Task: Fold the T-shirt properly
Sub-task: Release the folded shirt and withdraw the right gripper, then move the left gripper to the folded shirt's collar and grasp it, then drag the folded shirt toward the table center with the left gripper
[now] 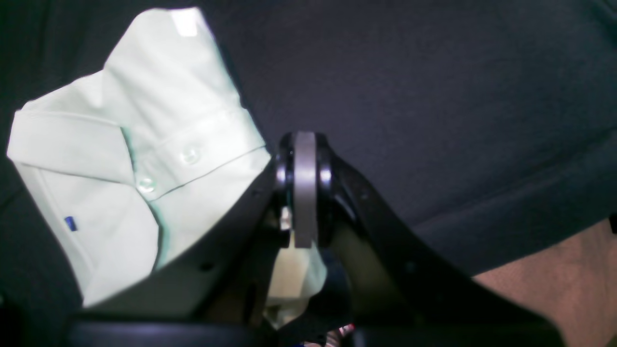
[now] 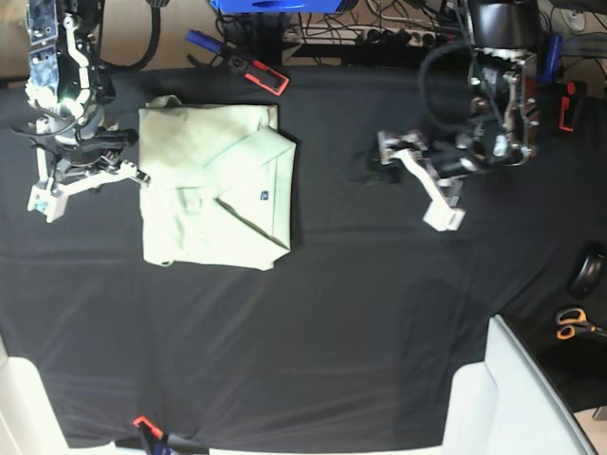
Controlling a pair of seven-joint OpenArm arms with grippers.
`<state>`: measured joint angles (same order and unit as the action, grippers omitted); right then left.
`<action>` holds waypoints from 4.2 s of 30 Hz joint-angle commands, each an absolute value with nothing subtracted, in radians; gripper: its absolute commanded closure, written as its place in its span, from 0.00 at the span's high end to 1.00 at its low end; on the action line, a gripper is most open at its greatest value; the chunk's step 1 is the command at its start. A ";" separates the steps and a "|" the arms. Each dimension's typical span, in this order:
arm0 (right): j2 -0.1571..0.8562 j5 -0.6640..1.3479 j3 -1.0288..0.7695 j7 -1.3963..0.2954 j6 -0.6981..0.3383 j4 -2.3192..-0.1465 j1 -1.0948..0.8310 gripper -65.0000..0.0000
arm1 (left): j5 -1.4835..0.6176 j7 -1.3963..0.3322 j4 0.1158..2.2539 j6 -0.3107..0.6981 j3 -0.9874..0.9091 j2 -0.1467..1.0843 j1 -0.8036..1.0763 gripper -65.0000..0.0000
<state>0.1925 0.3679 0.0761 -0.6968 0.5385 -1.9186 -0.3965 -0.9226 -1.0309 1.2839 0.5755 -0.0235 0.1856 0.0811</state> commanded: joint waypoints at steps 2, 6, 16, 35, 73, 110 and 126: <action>0.197 0.363 0.076 -0.682 0.535 -1.913 -0.395 0.00 | -0.997 -1.010 1.294 0.582 0.016 0.191 0.044 1.00; 0.197 0.363 0.076 -0.682 0.535 -1.900 -0.398 0.00 | -1.030 -1.009 1.290 0.582 0.119 0.188 0.001 1.00; 0.200 0.363 0.073 -0.682 0.535 -1.900 -0.409 0.00 | -1.030 -1.009 1.007 0.582 0.199 0.099 -0.101 1.00; 0.200 0.363 0.071 -0.682 0.535 -1.900 -0.410 0.00 | -0.776 -1.010 0.894 0.579 0.200 -0.056 -0.174 1.00; 0.202 0.363 0.071 -0.679 0.535 -1.900 -0.410 0.00 | -0.774 -1.015 0.791 0.579 0.435 0.041 -0.282 0.00; 0.199 0.363 0.071 -0.679 0.535 -1.900 -0.403 0.00 | 0.130 -1.040 0.782 0.582 0.964 -0.128 -0.677 0.00; 0.200 0.361 0.070 -0.679 0.535 -1.900 -0.403 0.00 | 0.140 -1.069 0.638 0.582 0.866 -0.156 -0.654 0.00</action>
